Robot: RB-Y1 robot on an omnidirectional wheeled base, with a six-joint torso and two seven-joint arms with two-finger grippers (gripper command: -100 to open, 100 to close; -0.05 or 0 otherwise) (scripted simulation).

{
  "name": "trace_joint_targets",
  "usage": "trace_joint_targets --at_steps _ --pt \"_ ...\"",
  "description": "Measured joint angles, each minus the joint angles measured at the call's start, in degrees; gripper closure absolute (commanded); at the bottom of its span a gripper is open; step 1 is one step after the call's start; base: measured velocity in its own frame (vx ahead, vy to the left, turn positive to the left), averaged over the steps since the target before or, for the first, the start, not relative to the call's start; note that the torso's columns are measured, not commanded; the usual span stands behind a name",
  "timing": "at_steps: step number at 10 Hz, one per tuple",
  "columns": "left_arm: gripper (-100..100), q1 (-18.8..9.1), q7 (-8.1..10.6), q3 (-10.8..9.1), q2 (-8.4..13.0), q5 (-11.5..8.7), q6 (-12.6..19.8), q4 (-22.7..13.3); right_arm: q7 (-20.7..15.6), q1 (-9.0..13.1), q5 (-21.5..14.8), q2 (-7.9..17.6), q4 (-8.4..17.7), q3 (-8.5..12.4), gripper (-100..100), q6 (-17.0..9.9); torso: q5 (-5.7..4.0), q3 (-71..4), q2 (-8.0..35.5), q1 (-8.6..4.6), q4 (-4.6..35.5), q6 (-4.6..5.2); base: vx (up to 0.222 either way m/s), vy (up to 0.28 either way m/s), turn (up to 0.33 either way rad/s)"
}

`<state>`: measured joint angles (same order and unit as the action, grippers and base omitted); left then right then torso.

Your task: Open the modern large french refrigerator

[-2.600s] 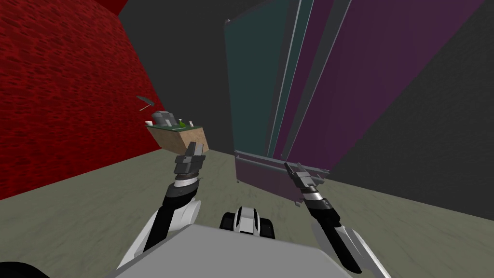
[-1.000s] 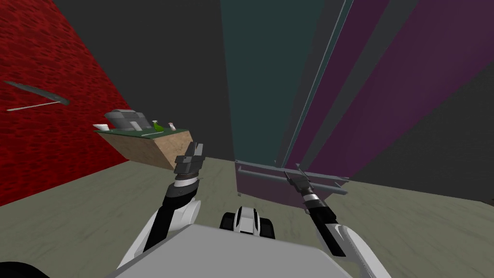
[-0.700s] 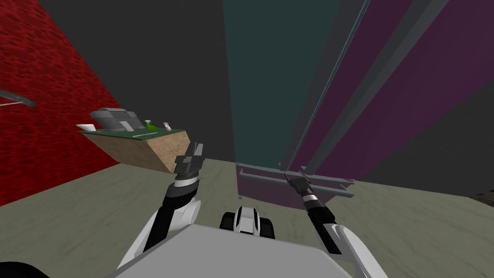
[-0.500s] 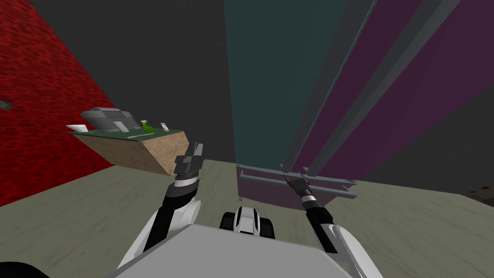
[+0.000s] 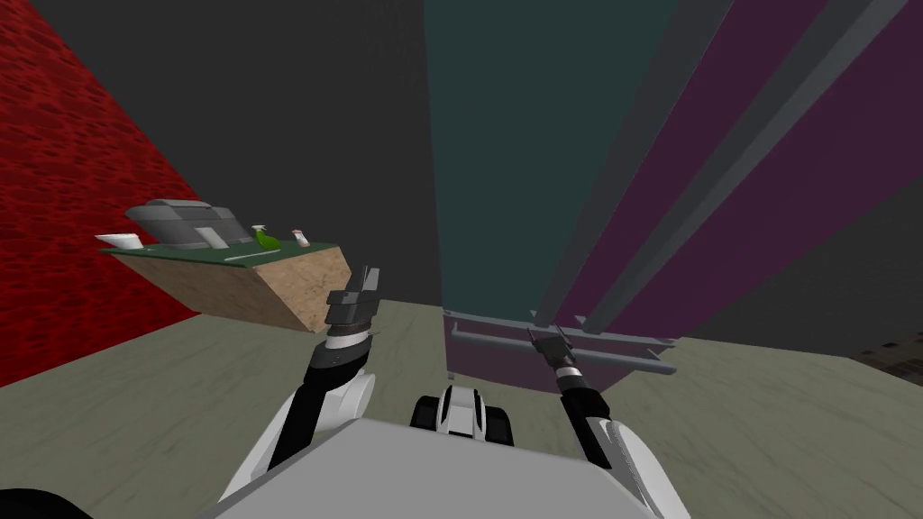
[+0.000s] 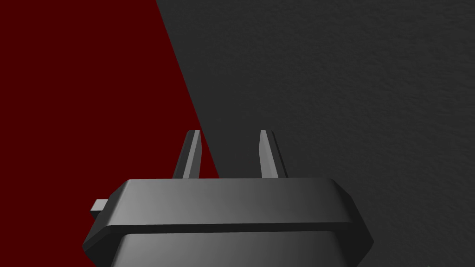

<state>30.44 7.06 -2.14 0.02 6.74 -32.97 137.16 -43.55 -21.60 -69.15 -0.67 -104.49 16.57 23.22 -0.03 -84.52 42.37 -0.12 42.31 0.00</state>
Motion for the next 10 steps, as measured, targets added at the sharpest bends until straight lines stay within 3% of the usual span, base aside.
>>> trace_joint_targets --at_steps 2,3,10 --pt "0 0.0 0.0 0.0 0.0 0.0 0.0 0.0 0.8 -0.5 -0.4 0.4 -0.9 -0.1 -100 -0.6 0.02 -0.2 -0.3 0.09 -0.1 -0.02 0.076 0.014 0.054" --pt "0 0.0 0.0 0.0 0.0 0.0 0.0 0.0 1.1 -0.5 -0.5 0.5 -1.0 -0.1 100 -0.8 0.03 -0.1 -0.2 0.1 -0.1 0.01 0.01 -0.006 -0.031" --pt "0 0.0 0.0 0.02 0.0 0.0 0.0 0.0 -0.1 -0.5 0.5 -0.9 -1.4 3.4 100 -4.4 0.17 0.0 0.0 0.6 0.1 -0.28 -0.073 0.213 -0.181"
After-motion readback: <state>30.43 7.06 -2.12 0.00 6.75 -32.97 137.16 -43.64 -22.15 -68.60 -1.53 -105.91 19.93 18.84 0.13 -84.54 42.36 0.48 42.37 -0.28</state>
